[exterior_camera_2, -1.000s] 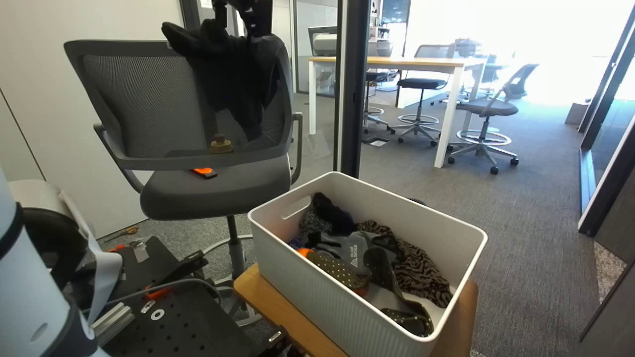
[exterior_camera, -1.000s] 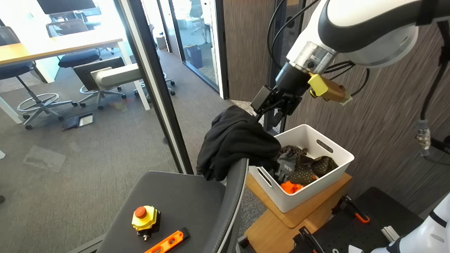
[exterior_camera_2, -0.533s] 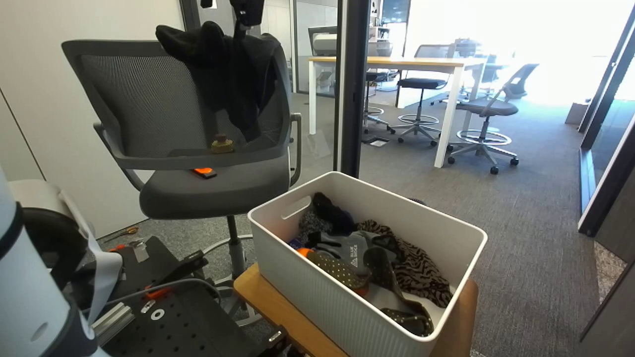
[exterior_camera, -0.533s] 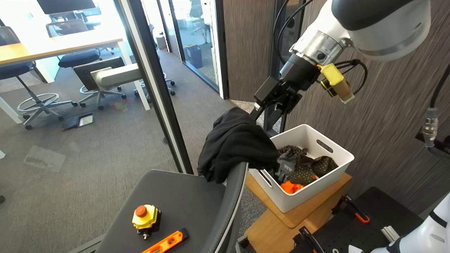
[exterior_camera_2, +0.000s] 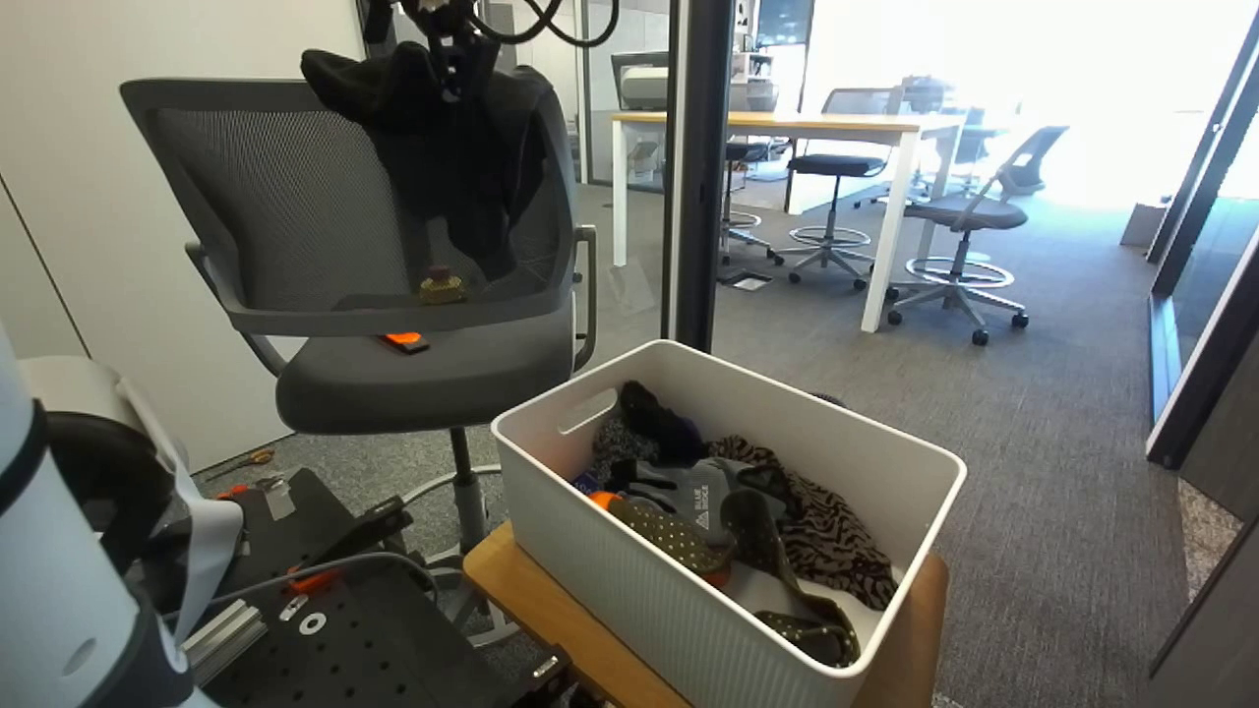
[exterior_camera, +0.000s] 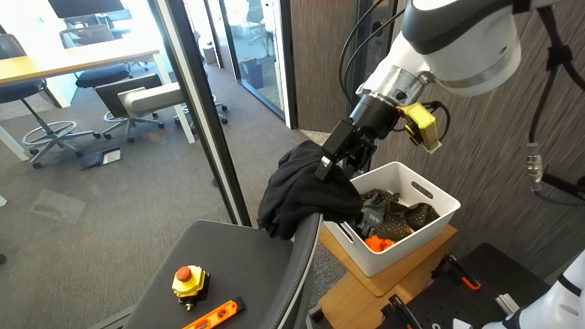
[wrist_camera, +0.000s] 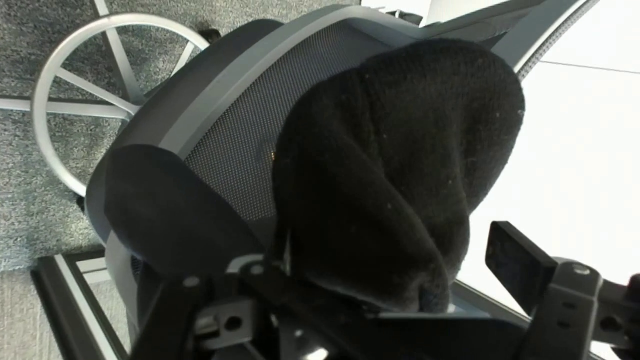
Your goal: Remove the black cloth from the chair and put it in the gray basket
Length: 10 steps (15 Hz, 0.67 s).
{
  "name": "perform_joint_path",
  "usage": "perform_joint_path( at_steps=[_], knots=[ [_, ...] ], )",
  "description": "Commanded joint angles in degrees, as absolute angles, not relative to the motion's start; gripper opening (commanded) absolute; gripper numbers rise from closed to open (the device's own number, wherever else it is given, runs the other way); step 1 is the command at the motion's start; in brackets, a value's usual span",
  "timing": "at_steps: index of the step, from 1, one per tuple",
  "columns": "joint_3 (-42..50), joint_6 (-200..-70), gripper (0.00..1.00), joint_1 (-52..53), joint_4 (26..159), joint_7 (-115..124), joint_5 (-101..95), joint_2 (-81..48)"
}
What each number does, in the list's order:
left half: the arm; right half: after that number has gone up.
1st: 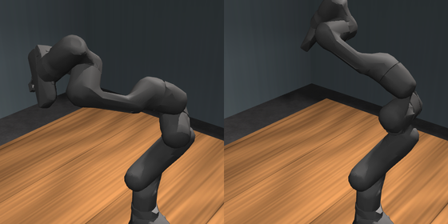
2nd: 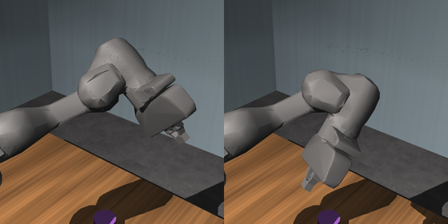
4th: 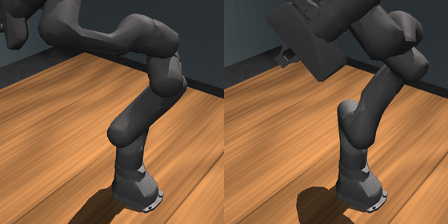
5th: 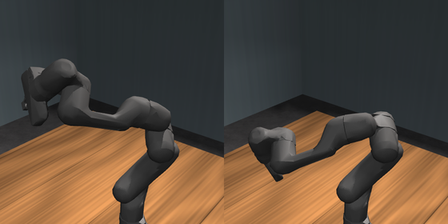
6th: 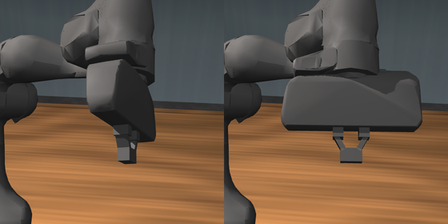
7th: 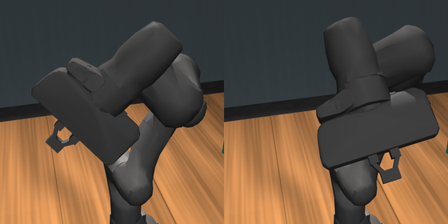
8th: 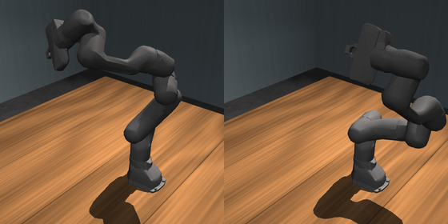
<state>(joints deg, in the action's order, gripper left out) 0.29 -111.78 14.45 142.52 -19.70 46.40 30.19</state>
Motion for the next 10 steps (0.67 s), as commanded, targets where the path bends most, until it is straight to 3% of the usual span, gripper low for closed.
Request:
perform_joint_path(
  at_steps=[1,2,3,4,10],
  knots=[
    [-0.88,-108.93,1.0,13.92,139.94,-22.34,49.07,26.21],
    [-1.09,-108.56,1.0,13.74,139.82,-22.74,49.12,25.69],
    [-1.34,-108.48,0.75,13.62,139.69,-23.08,49.3,25.16],
    [-1.48,-108.27,0.74,13.48,139.44,-23.24,49.37,24.74],
    [-1.97,-106.16,0.28,12.74,137.63,-23.12,49.26,24.22]
  ],
)
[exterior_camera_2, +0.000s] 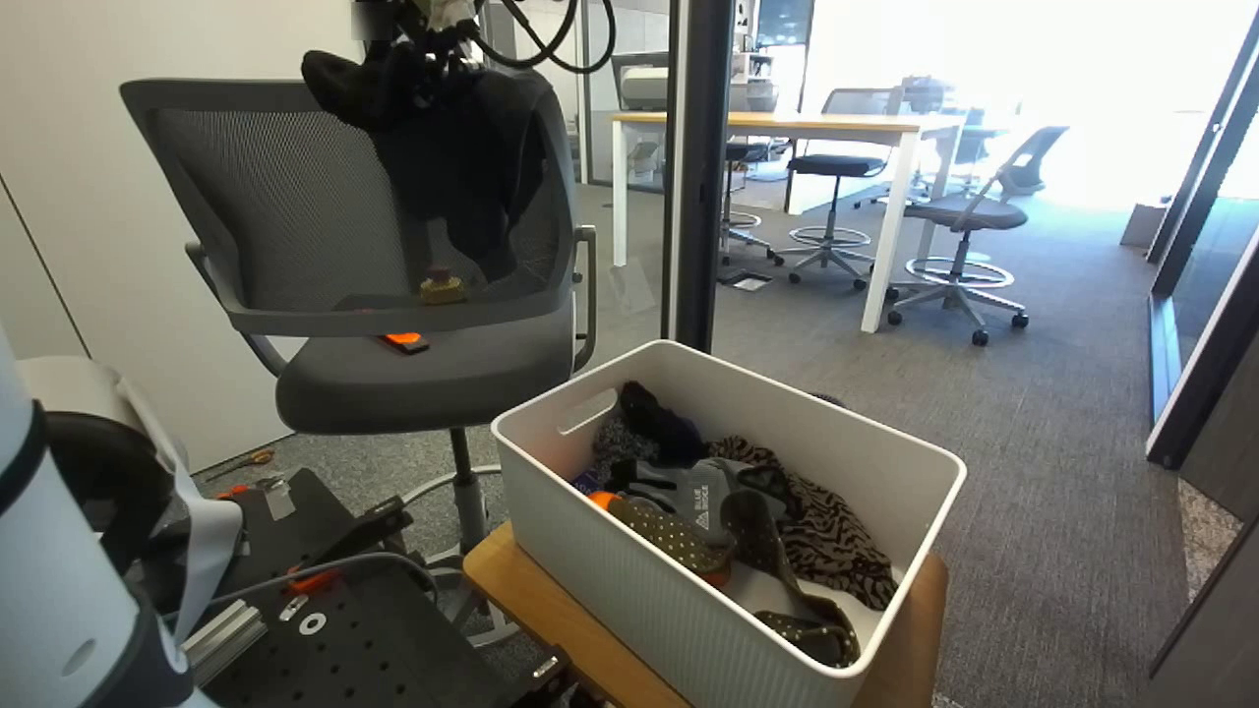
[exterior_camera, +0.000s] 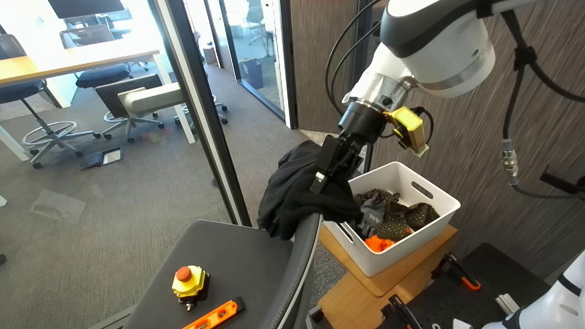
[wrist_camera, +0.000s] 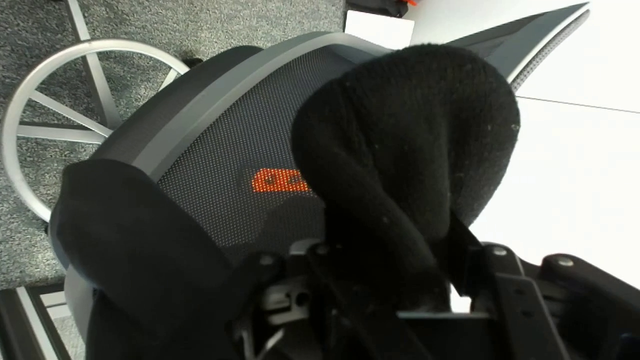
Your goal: Remove the black cloth from the chair and put it in the gray basket
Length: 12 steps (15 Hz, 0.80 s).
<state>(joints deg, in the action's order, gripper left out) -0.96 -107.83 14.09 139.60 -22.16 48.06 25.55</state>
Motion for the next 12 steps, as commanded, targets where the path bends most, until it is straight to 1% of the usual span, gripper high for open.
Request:
perform_joint_path(
  at_steps=[1,2,4,5,7,8,12],
  knots=[
    [-1.87,-105.54,0.22,12.5,137.34,-23.14,49.19,24.2],
    [-1.89,-105.27,0.16,12.25,137.16,-23.17,49.18,24.13],
    [-1.7,-103.98,0.13,11.33,136.59,-22.99,48.9,24.17],
    [-1.57,-103.3,0.09,10.83,136.4,-23.06,48.8,24.27],
    [-1.24,-102.83,0.14,9.79,136.25,-22.9,48.38,25.19],
    [-1.22,-102.77,0.12,9.42,136.1,-22.71,48.17,25.58],
    [-0.23,-101.87,0.13,7.54,134.35,-22.09,47.02,27.66]
  ],
)
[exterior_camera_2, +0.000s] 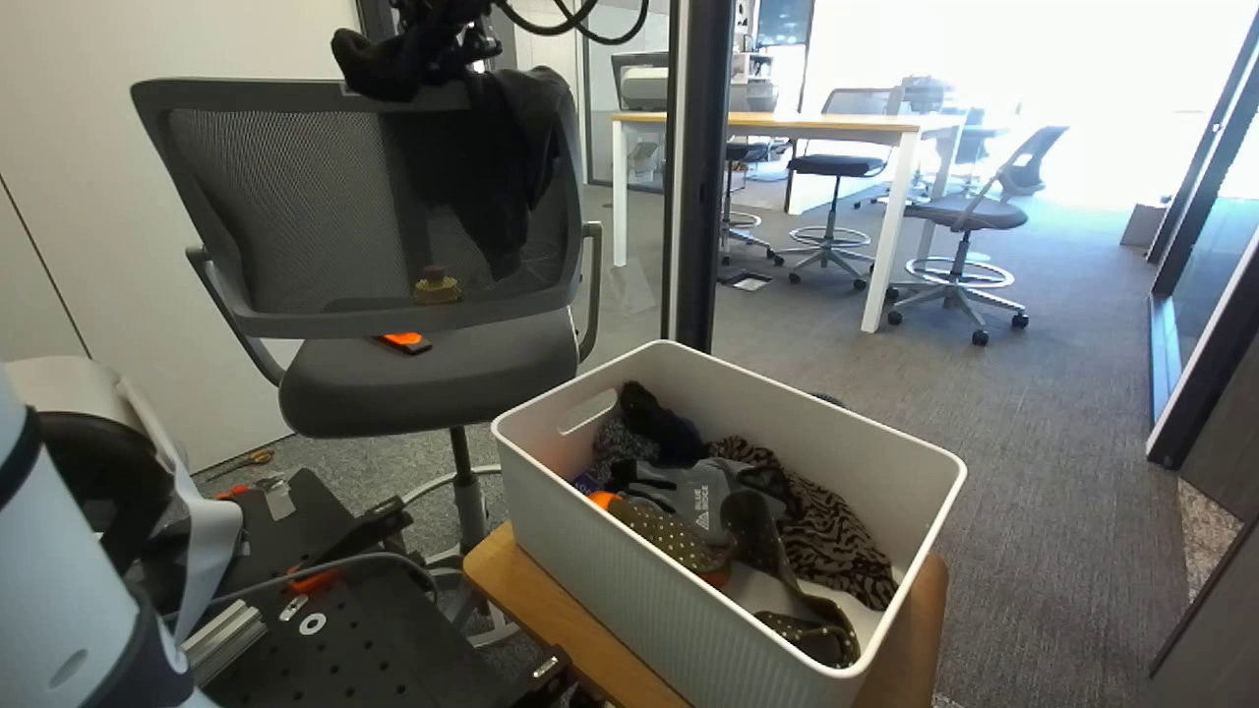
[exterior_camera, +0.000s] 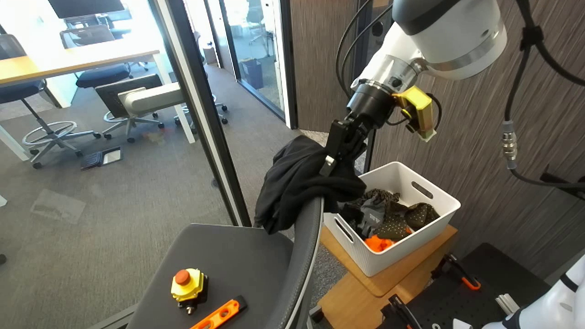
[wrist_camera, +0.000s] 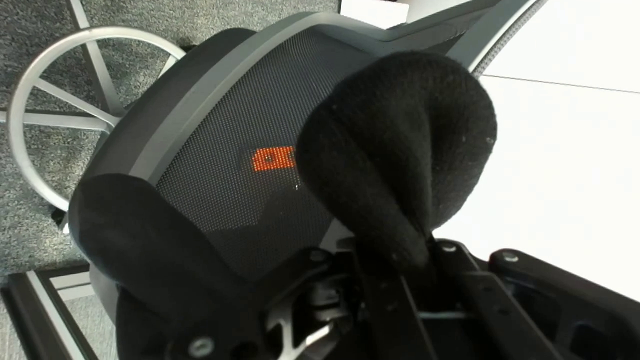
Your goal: Remove the black cloth from the chair and put it in the gray basket
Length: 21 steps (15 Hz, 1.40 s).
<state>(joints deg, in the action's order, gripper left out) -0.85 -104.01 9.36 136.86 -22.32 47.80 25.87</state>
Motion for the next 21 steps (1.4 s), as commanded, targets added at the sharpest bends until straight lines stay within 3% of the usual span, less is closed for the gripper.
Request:
perform_joint_path(
  at_steps=[1,6,13,21],
  knots=[
    [0.04,-101.89,0.13,6.99,133.85,-21.89,46.79,28.24],
    [0.83,-104.14,0.12,2.86,132.26,-18.89,42.47,30.74],
    [0.21,-108.31,0.13,-2.66,134.07,-8.83,21.76,32.17],
    [-1.61,-107.94,0.12,-2.16,136.21,-1.74,1.25,17.7]
  ],
)
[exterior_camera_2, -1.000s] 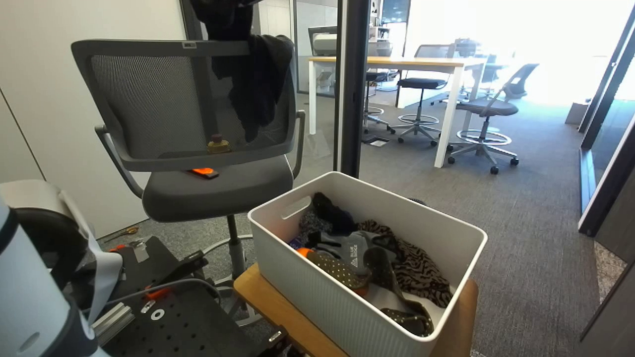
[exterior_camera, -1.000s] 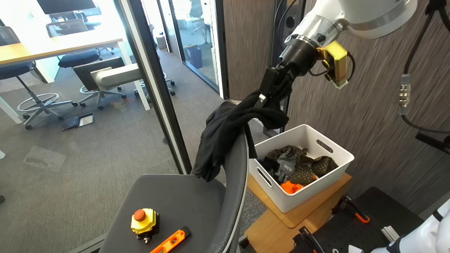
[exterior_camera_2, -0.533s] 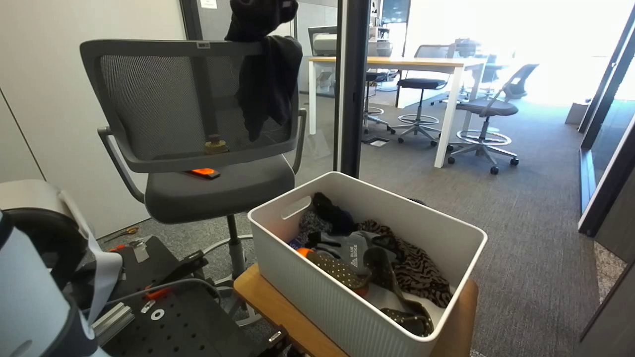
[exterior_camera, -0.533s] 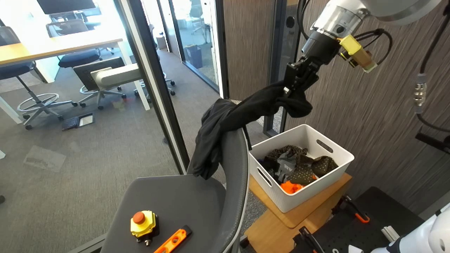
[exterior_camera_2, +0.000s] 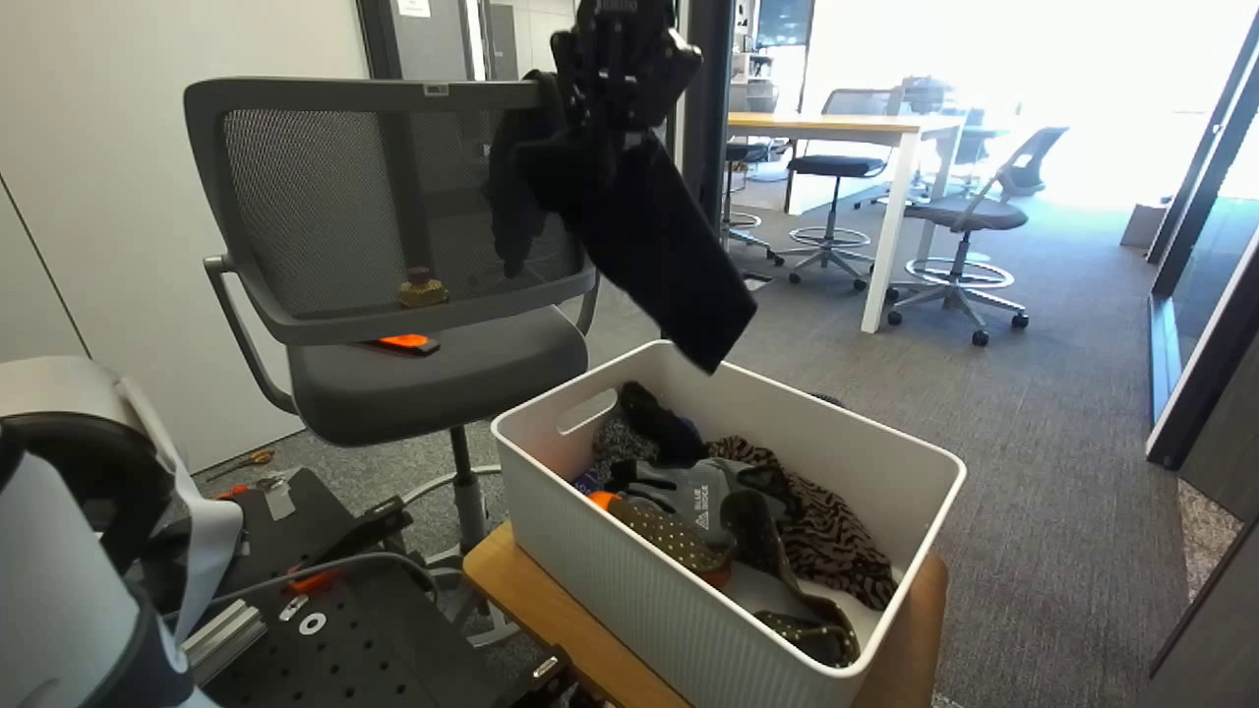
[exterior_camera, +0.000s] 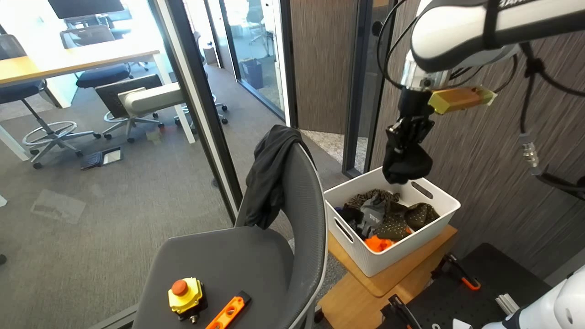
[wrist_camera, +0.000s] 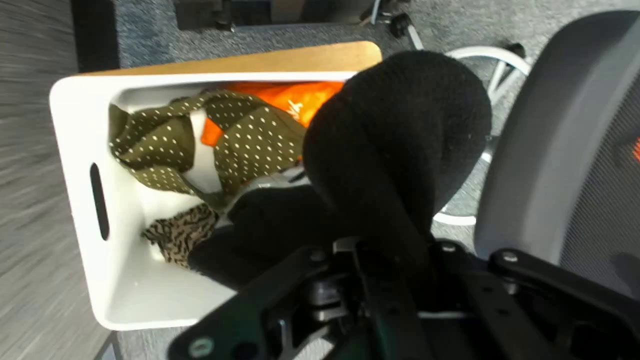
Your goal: Remove the black cloth from the chair and put it in the gray basket
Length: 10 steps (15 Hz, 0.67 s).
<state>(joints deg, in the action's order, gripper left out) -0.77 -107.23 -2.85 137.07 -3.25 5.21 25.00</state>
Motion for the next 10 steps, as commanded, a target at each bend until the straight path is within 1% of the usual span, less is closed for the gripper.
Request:
perform_joint_path(
  at_steps=[1,10],
  knots=[
    [-1.5,-107.69,0.12,-1.9,136.18,-2.12,0.32,15.49],
    [-0.91,-107.75,0.12,-0.77,135.54,-5.61,1.34,-2.38]
  ],
)
